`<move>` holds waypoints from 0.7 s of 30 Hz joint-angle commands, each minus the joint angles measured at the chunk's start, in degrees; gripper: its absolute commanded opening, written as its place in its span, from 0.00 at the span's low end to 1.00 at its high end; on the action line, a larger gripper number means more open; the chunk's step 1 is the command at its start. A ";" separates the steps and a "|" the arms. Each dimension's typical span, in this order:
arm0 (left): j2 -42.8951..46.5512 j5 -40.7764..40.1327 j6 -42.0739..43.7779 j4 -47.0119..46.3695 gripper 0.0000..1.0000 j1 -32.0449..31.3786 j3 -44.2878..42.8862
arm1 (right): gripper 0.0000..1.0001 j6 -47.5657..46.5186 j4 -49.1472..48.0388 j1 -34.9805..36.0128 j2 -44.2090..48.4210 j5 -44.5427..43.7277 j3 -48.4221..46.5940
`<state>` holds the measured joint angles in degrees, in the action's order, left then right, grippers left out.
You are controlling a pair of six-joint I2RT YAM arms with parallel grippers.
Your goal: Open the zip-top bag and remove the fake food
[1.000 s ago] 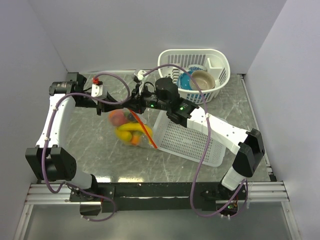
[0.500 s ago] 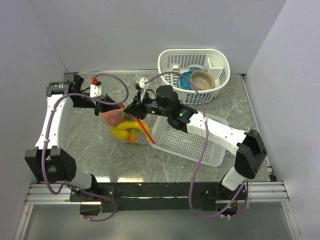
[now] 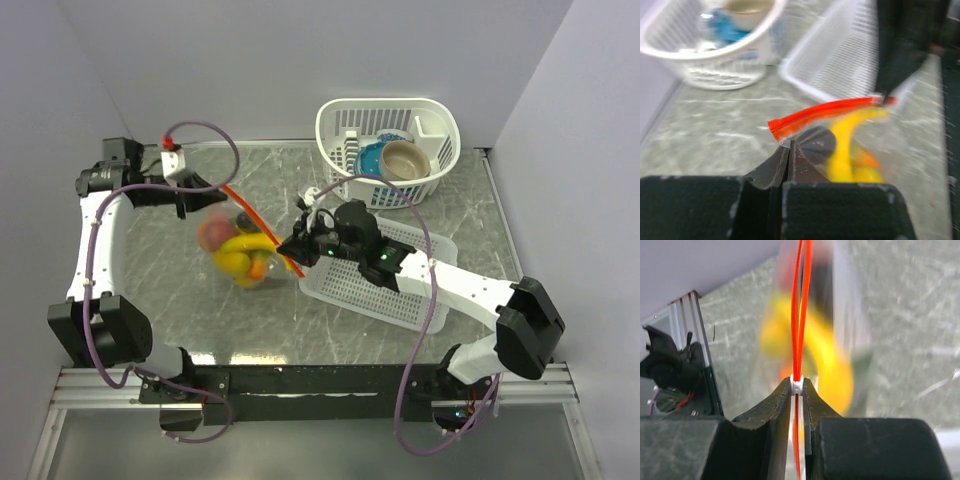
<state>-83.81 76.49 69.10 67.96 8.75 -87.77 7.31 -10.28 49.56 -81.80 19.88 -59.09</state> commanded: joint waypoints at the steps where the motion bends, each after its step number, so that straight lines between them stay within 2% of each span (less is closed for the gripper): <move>1: 4.00 2.01 -26.59 -32.06 0.01 5.12 3.02 | 0.09 3.32 -1.75 0.10 4.01 -0.81 5.47; 3: 4.97 0.86 -30.67 -40.58 0.01 5.92 4.53 | 0.09 3.85 -2.19 0.36 4.19 -0.72 7.14; 5: 5.15 0.85 -33.15 -42.38 0.01 6.89 4.80 | 0.09 4.55 -2.72 0.80 4.19 -0.46 7.93; 11: 3.92 0.15 -27.36 -34.23 0.01 8.21 1.81 | 0.11 5.08 -3.25 2.73 2.09 0.95 7.33; 12: 4.00 0.33 -26.05 -31.95 0.01 8.56 1.20 | 0.13 4.99 -2.90 3.43 1.39 0.86 6.54; 15: 4.27 1.29 -14.82 -16.95 0.01 11.80 -1.52 | 0.17 3.24 0.34 7.64 -3.53 0.43 0.92; 16: 4.18 1.29 -5.21 -5.07 0.01 14.34 -2.23 | 0.26 2.71 1.74 8.87 -6.50 0.16 -0.75; 18: 3.75 0.33 6.25 6.25 0.01 17.25 -3.46 | 0.30 2.71 3.07 11.60 -9.24 -0.63 -5.32; 19: 3.57 -0.37 11.18 10.91 0.02 19.70 -3.12 | 0.37 3.14 3.16 11.96 -11.34 -0.46 -6.46; 21: 4.09 -3.36 10.88 10.96 0.02 21.21 -1.46 | 0.49 4.02 2.38 12.57 -12.68 -0.63 -7.97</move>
<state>-81.34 75.57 63.94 62.72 25.82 -88.44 11.00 -9.98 59.96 -91.48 19.11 -62.57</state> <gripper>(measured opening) 0.021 0.378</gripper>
